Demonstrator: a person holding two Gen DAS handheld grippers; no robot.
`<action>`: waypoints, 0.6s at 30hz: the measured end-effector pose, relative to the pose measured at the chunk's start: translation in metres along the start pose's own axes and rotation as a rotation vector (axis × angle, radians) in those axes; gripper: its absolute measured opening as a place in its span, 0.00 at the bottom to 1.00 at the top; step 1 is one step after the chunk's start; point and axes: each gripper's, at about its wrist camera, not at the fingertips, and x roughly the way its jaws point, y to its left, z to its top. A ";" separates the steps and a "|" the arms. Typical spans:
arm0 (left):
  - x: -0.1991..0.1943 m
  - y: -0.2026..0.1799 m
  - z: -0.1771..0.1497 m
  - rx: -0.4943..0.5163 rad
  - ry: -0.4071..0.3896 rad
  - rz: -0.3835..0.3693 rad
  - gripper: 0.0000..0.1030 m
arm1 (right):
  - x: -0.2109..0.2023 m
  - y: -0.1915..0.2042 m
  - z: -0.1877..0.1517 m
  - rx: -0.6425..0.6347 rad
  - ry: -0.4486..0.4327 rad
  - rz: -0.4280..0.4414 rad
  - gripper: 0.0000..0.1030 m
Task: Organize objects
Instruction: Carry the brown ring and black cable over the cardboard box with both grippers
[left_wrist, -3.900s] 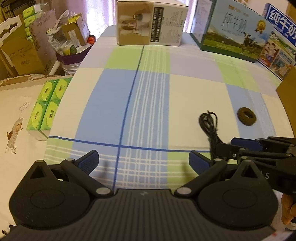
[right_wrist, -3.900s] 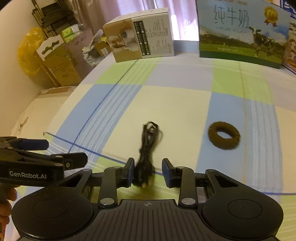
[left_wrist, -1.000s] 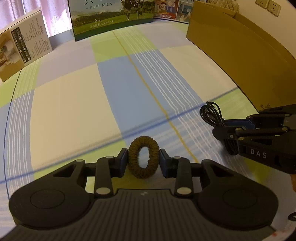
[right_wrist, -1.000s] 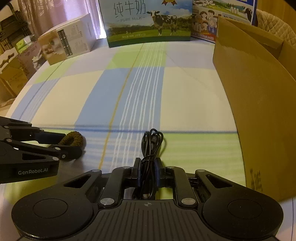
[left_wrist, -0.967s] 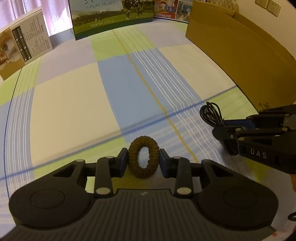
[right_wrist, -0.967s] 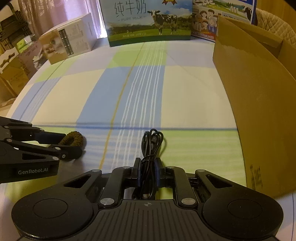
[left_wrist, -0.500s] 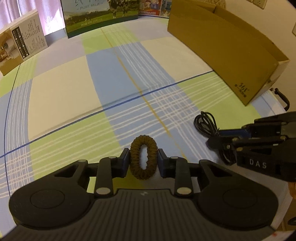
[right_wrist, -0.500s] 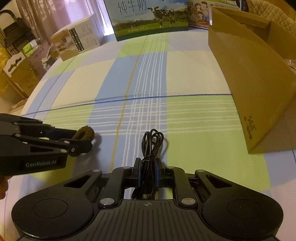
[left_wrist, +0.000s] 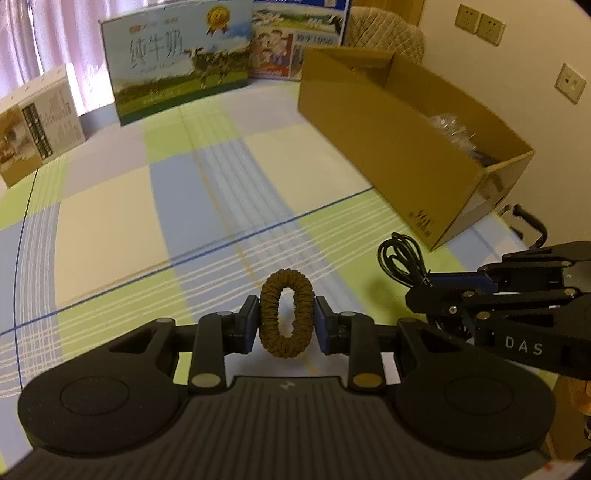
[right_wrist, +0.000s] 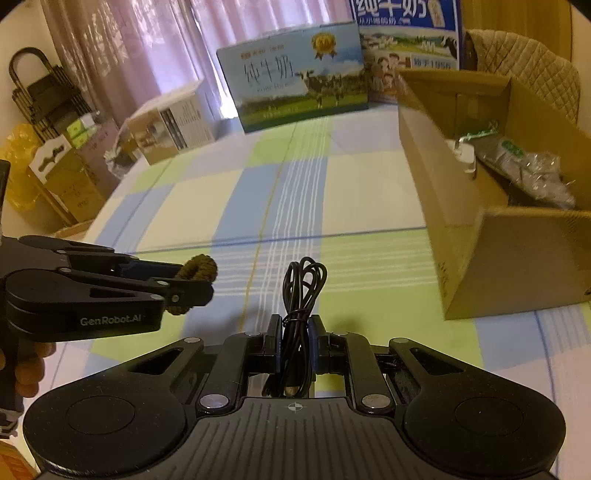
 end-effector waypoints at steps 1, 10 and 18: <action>-0.002 -0.004 0.002 0.000 -0.008 -0.004 0.26 | -0.005 -0.002 0.002 0.000 -0.006 0.005 0.10; -0.019 -0.040 0.033 0.004 -0.083 -0.032 0.26 | -0.046 -0.026 0.022 -0.003 -0.093 0.021 0.10; -0.017 -0.073 0.067 0.011 -0.142 -0.051 0.26 | -0.075 -0.064 0.042 0.005 -0.161 0.001 0.10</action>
